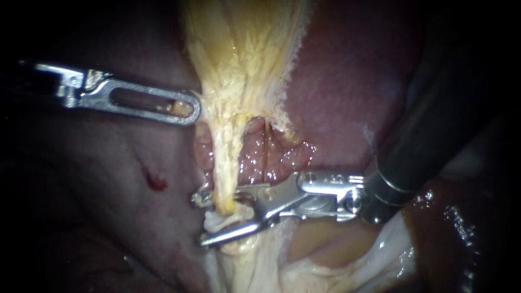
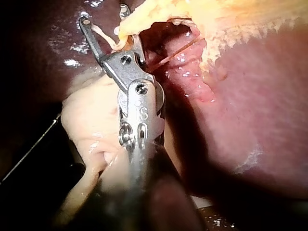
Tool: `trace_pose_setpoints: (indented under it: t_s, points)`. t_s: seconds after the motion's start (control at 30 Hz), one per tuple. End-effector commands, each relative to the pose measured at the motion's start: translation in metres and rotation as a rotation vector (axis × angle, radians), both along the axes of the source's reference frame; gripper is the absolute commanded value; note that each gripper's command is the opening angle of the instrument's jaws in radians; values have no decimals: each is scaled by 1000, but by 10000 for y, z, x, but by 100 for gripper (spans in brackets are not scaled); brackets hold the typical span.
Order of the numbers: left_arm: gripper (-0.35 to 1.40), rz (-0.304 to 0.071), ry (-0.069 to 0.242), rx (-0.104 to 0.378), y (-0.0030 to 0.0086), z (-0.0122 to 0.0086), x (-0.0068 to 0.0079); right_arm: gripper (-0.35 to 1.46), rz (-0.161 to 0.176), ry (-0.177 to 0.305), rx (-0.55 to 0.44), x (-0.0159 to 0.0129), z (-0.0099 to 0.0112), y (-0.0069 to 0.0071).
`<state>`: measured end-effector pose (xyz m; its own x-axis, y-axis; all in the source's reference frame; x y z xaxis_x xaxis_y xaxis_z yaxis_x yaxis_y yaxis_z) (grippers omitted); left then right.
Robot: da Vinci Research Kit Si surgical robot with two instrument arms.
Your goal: Clipping second clip left tube
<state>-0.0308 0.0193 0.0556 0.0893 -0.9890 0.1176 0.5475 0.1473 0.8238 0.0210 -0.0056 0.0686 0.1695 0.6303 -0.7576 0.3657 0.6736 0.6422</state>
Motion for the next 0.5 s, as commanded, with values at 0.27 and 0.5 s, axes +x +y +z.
trace_pose_setpoints:
  t_s: [0.27,0.5]
  points:
    - [-35,1,-2,0,1,1,1,46,-53,42,-3,2,-26,-17]
    - [-35,1,-2,0,1,1,1,45,-63,49,-3,1,-38,-25]
